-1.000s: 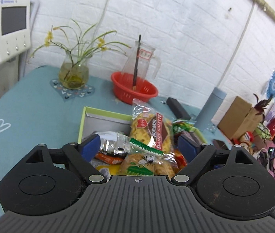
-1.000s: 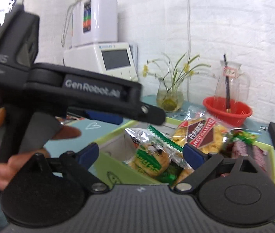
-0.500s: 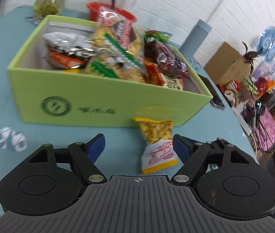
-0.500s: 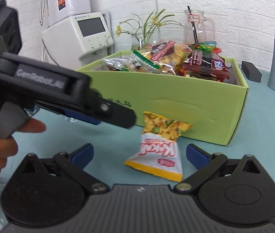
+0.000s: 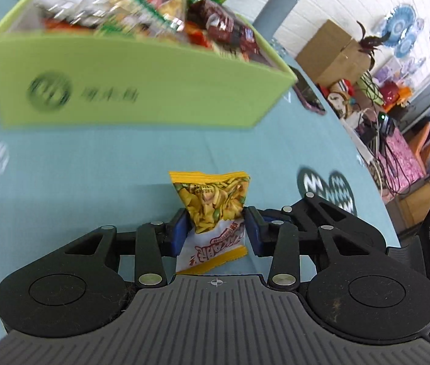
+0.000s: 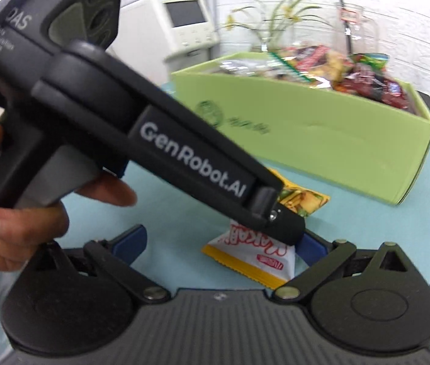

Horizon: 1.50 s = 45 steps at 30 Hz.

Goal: Organize snacks
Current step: 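Lower the left tool onto the yellow-white snack bag and grasp it, then carry the yellow-white snack bag into the green box and release it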

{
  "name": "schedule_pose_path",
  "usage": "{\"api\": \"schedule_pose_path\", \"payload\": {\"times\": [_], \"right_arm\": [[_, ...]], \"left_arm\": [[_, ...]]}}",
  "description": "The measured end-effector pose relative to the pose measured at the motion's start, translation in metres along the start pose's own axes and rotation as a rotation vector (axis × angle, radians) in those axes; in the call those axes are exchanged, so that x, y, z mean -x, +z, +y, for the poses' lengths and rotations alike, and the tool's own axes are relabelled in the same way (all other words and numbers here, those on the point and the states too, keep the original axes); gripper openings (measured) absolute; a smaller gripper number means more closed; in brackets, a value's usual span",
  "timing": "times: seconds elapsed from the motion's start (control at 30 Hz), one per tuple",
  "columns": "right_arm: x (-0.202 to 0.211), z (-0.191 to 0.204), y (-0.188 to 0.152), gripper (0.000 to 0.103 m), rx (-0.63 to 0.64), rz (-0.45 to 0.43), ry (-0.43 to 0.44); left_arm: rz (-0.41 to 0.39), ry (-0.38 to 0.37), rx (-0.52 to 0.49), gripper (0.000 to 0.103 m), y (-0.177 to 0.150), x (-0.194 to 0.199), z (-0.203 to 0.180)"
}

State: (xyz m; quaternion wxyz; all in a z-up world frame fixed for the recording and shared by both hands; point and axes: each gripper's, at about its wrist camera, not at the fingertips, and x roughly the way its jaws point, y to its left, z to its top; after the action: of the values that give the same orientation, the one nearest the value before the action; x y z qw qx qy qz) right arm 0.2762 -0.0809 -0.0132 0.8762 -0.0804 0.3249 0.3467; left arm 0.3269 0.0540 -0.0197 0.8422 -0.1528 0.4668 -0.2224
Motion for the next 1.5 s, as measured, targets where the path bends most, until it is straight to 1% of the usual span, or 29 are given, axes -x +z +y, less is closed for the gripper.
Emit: {"api": "schedule_pose_path", "payload": {"times": [0.07,0.13,0.2,0.23,0.27,0.3,0.37,0.43,0.57,0.7,0.8,0.83,0.87,0.9,0.93,0.97,1.07,1.17,1.27,1.33,1.4,1.5], "right_arm": [[0.012,0.022,-0.015,0.100,0.003,0.000,0.004],[0.024,0.041,-0.030,0.100,0.013,-0.004,-0.003],[0.034,0.057,-0.043,0.100,0.021,-0.010,-0.018],[0.038,0.063,-0.048,0.100,0.024,-0.013,-0.027],[0.042,0.067,-0.052,0.100,0.027,-0.019,-0.040],[0.046,0.069,-0.054,0.100,0.025,-0.027,-0.056],[0.052,0.067,-0.056,0.100,-0.010,-0.047,-0.091],[0.056,0.062,-0.056,0.100,-0.056,-0.068,-0.111],[0.058,0.058,-0.058,0.100,-0.095,-0.081,-0.148],[0.058,0.058,-0.055,0.100,-0.087,-0.073,-0.147],[0.040,0.051,-0.044,0.100,-0.055,-0.066,-0.143],[0.038,0.051,-0.043,0.100,-0.045,-0.068,-0.137],[0.035,0.050,-0.043,0.100,-0.040,-0.071,-0.141],[0.031,0.048,-0.043,0.098,-0.041,-0.066,-0.135],[0.016,0.047,-0.036,0.068,-0.052,-0.049,-0.121],[0.013,0.043,-0.035,0.064,-0.071,-0.038,-0.101],[0.015,0.037,-0.027,0.064,-0.075,-0.038,-0.079],[0.022,0.033,-0.007,0.064,-0.048,-0.083,-0.075],[0.024,0.024,0.024,0.067,0.009,-0.150,-0.081],[0.021,0.014,0.047,0.069,0.047,-0.191,-0.085],[0.013,0.000,0.075,0.071,0.082,-0.228,-0.094],[-0.007,-0.021,0.113,0.074,0.106,-0.256,-0.104]], "left_arm": [[-0.002,0.002,0.031,0.023,-0.025,0.014,0.001],[-0.022,0.004,0.051,0.024,-0.049,0.028,0.001],[-0.047,0.020,0.062,0.029,-0.068,0.039,0.000],[-0.067,0.025,0.062,0.037,-0.076,0.045,0.000],[-0.086,0.027,0.056,0.047,-0.081,0.049,-0.001],[-0.110,0.037,0.043,0.052,-0.084,0.053,-0.003],[-0.161,0.073,0.017,0.068,-0.086,0.062,-0.009],[-0.198,0.089,-0.005,0.076,-0.086,0.068,-0.015],[-0.209,0.079,-0.016,0.081,-0.086,0.069,-0.017],[-0.199,0.070,0.002,0.081,-0.085,0.063,-0.013],[-0.184,0.058,0.010,0.080,-0.080,0.058,-0.008],[-0.175,0.056,0.007,0.075,-0.079,0.056,-0.007],[-0.163,0.058,-0.002,0.068,-0.077,0.053,-0.007],[-0.144,0.057,-0.006,0.062,-0.075,0.048,-0.005],[-0.114,0.050,-0.007,0.041,-0.075,0.043,-0.004],[-0.089,0.028,-0.003,0.027,-0.073,0.039,-0.001],[-0.094,-0.022,0.030,0.025,-0.066,0.041,0.007],[-0.144,-0.043,0.028,0.026,-0.047,0.055,0.004],[-0.209,-0.045,0.002,0.026,-0.014,0.069,-0.003],[-0.250,-0.037,-0.018,0.026,0.015,0.075,-0.006],[-0.292,-0.026,-0.045,0.026,0.045,0.077,-0.009],[-0.342,0.007,-0.060,0.027,0.091,0.071,-0.004]]}}
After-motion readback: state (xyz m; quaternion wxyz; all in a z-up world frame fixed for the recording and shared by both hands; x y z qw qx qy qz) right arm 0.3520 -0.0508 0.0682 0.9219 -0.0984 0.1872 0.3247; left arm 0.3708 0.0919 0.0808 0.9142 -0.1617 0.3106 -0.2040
